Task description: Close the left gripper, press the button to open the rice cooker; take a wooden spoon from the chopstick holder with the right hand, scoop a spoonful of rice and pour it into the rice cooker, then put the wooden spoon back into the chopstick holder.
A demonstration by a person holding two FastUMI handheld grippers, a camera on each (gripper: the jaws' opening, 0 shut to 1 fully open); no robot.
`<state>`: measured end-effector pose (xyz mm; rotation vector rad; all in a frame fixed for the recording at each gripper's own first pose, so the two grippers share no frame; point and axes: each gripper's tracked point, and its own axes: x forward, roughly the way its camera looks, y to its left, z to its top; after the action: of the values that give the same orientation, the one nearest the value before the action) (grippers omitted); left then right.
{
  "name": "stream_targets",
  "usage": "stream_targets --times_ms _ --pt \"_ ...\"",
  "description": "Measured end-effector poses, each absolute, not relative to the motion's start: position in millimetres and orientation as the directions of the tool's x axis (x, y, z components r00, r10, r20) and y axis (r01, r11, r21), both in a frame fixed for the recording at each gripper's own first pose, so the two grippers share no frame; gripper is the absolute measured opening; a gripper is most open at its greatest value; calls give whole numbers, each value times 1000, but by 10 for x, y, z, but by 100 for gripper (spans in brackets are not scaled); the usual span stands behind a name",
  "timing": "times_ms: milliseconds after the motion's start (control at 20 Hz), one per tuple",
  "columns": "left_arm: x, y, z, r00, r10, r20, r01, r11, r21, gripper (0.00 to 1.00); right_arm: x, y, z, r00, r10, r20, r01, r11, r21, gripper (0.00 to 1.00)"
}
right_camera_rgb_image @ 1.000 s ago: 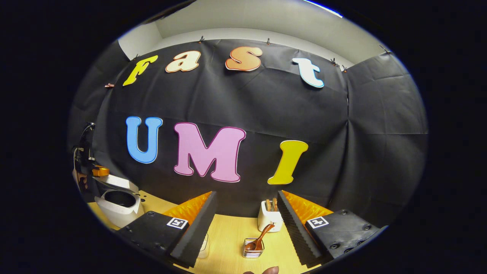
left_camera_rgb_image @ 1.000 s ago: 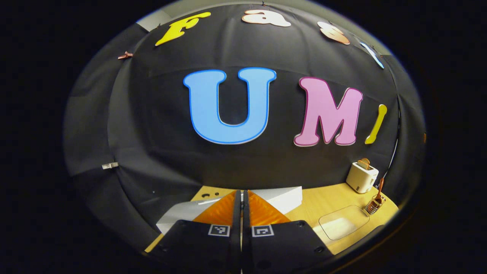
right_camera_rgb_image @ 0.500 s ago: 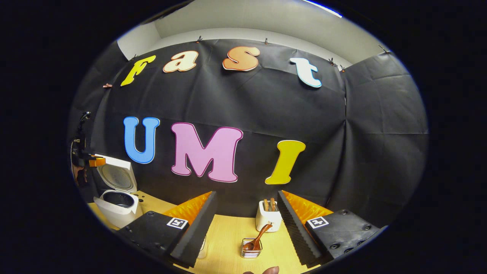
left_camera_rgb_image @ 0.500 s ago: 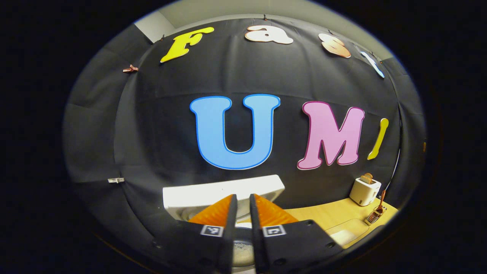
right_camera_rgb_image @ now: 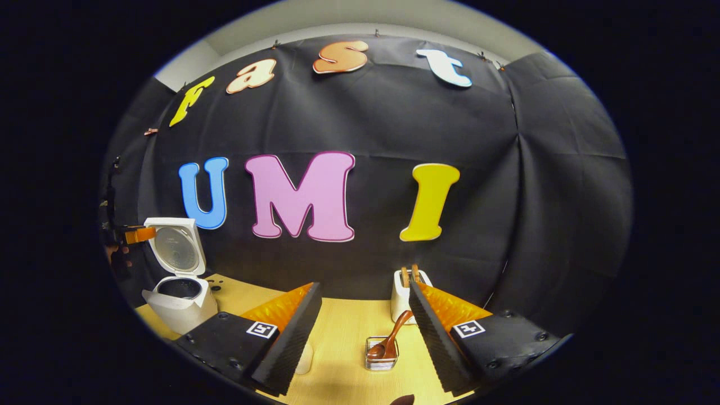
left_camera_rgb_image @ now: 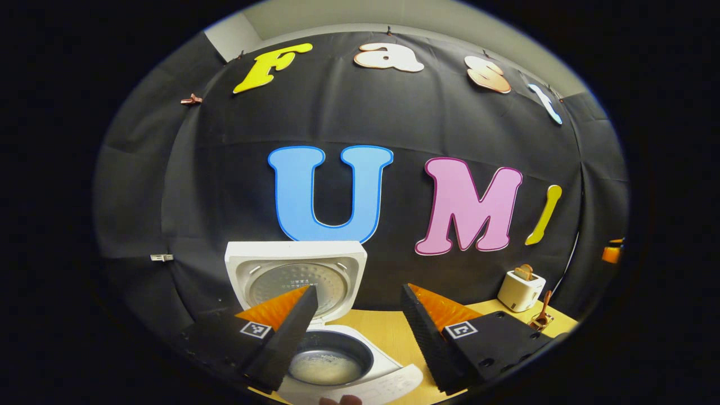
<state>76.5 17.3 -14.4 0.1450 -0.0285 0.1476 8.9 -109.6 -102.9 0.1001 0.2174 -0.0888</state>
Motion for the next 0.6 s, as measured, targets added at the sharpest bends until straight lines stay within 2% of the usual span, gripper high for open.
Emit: stream_targets --times_ms 200,300,600 --pt "720 47 -230 987 158 19 -159 977 139 96 353 -1349 -1765 941 -42 -337 101 982 159 96" --pt "685 -26 -281 984 180 -3 -178 973 144 96 532 -1444 -2354 907 -2 -420 82 982 173 96" --pt "645 -117 -399 973 228 -36 -220 963 154 96 902 -1479 -3049 868 58 -493 73 967 243 95"
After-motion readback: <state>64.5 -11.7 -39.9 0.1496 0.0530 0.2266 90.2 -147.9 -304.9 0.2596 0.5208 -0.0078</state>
